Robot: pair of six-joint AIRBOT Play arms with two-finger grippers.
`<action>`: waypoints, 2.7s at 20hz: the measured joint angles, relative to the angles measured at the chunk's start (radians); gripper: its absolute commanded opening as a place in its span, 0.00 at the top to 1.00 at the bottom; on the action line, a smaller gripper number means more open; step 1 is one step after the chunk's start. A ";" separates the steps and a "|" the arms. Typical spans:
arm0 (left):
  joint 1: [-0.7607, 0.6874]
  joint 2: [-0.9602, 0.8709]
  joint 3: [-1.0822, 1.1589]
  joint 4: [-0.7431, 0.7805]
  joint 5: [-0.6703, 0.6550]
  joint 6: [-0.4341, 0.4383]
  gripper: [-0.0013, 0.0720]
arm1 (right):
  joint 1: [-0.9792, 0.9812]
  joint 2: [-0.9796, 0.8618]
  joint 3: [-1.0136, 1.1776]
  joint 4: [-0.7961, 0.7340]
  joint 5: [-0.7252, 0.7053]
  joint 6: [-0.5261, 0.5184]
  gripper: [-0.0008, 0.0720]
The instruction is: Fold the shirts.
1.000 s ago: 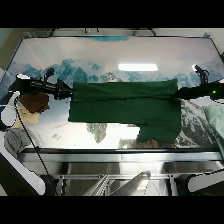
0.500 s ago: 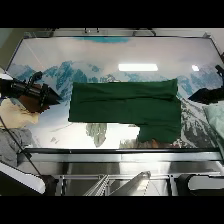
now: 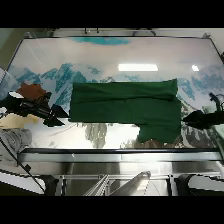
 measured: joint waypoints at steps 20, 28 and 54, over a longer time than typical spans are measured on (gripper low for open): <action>-0.175 -0.002 0.008 -0.092 0.179 0.108 0.95 | 0.050 0.003 -0.148 0.089 0.014 0.021 0.96; -0.040 0.014 0.022 -0.425 -0.068 0.193 0.95 | 0.051 0.040 -0.063 0.320 0.164 -0.005 0.96; 0.094 0.044 0.021 -0.537 -0.288 0.218 0.96 | 0.052 0.080 -0.027 0.452 0.182 -0.030 0.96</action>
